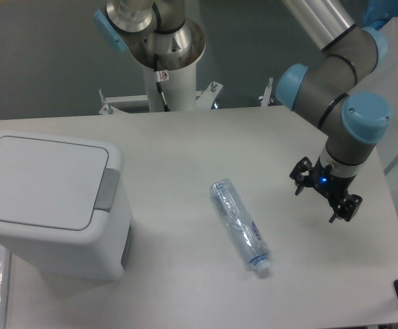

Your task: Open the trash can

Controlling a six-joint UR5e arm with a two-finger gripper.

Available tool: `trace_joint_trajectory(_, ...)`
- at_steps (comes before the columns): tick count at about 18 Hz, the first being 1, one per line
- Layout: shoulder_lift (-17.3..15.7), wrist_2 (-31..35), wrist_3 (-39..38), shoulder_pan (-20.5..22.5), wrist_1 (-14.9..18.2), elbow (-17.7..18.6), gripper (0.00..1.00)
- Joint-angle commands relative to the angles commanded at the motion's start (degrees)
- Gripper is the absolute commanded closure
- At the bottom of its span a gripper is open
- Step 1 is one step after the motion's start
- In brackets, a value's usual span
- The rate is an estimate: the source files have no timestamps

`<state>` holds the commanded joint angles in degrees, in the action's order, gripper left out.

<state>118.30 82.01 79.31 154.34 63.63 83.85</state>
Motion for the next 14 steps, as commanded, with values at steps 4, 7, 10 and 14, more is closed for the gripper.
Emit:
trace_joint_trajectory(4,-1.14,-3.24,-14.25,-4.22,-0.35,-1.05,0.0)
trace_joint_trajectory(7,-2.63,-5.8,-22.68,-6.5,-0.44,-1.76,0.0)
trace_joint_trajectory(10,-4.57,-8.87,-32.7,-9.41,-0.53,-3.07,0.0)
trace_joint_trajectory(14,-7.37,-11.07,-39.57,-12.13,-0.53,-4.57,0.0)
